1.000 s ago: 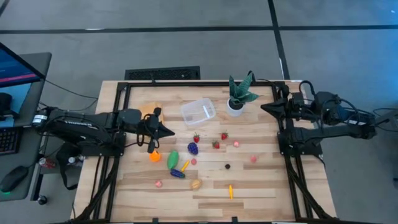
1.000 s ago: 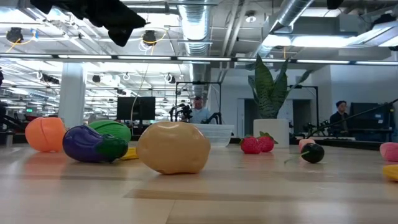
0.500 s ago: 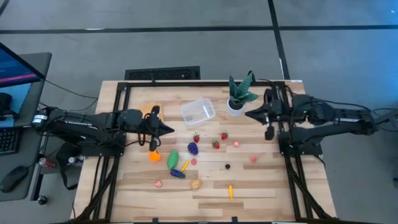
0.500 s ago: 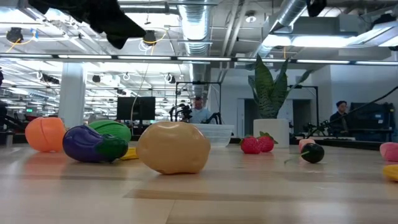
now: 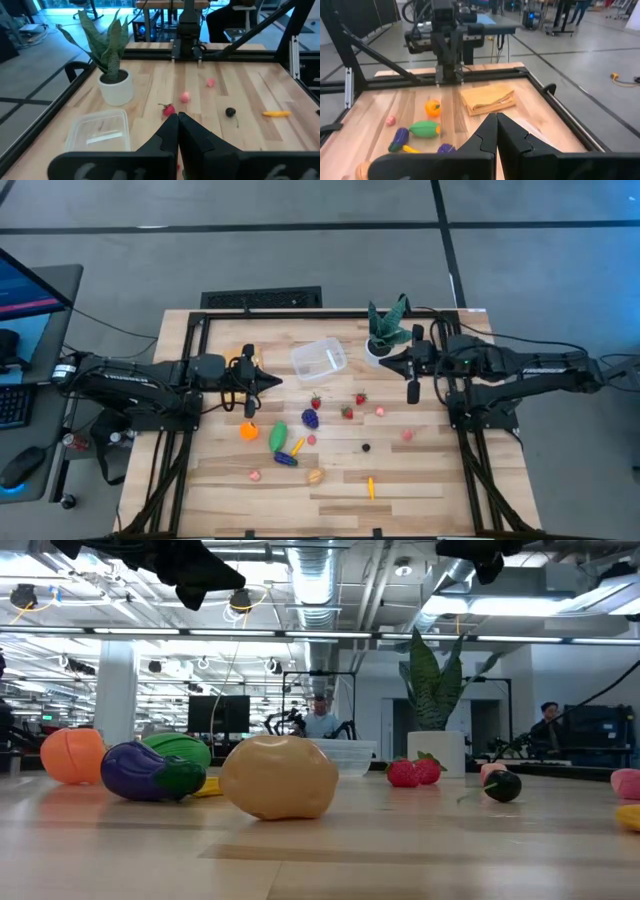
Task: Pick and placing Produce into tupperware
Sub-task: Put the pink peach into the transparent bin
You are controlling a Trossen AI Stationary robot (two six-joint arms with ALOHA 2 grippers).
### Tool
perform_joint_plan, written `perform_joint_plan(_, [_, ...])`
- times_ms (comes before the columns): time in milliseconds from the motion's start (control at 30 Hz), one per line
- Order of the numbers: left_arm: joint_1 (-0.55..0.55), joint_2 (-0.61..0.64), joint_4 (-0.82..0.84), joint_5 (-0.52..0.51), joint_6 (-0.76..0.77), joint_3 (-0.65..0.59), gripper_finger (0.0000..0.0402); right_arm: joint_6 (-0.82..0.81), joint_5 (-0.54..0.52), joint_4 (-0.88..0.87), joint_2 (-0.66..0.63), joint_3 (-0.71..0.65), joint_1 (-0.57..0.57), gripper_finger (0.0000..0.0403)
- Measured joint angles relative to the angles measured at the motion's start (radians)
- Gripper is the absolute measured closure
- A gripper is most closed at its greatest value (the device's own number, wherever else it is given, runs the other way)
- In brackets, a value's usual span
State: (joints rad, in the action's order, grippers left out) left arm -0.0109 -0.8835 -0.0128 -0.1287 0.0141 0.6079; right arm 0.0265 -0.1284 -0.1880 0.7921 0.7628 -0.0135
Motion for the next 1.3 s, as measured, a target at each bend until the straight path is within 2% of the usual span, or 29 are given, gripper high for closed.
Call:
perform_joint_plan(100, [0.000, 0.000, -0.001, -0.018, -0.009, 0.000, 0.0401, 0.000, 0.000, 0.023, 0.000, 0.000, 0.000, 0.0403])
perform_joint_plan(233, [0.000, 0.000, -0.002, -0.093, -0.011, 0.000, 0.0401, -0.005, 0.000, 0.025, -0.001, 0.000, 0.000, 0.0403])
perform_joint_plan(433, [0.000, 0.000, -0.005, -0.102, 0.027, 0.000, 0.0401, -0.087, 0.001, 0.012, 0.017, 0.000, -0.001, 0.0403])
perform_joint_plan(500, [0.001, 0.000, 0.006, -0.052, 0.041, 0.000, 0.0401, -0.084, 0.003, 0.011, 0.028, 0.002, -0.001, 0.0403])
perform_joint_plan(600, [-0.003, -0.001, 0.031, 0.055, 0.036, 0.000, 0.0401, -0.060, 0.062, -0.055, 0.032, -0.001, -0.001, 0.0403])
perform_joint_plan(700, [-0.018, -0.019, 0.078, 0.112, 0.036, 0.001, 0.0401, -0.082, 0.078, -0.100, 0.031, 0.001, 0.001, 0.0403])
perform_joint_plan(1000, [-0.132, -0.061, 0.112, 0.130, -0.001, -0.008, 0.0401, -0.243, 0.084, -0.221, 0.044, 0.000, 0.000, 0.0403])
perform_joint_plan(1300, [-0.223, -0.101, 0.095, 0.080, -0.034, -0.010, 0.0401, -0.206, 0.100, -0.142, 0.148, 0.000, 0.001, 0.0403])
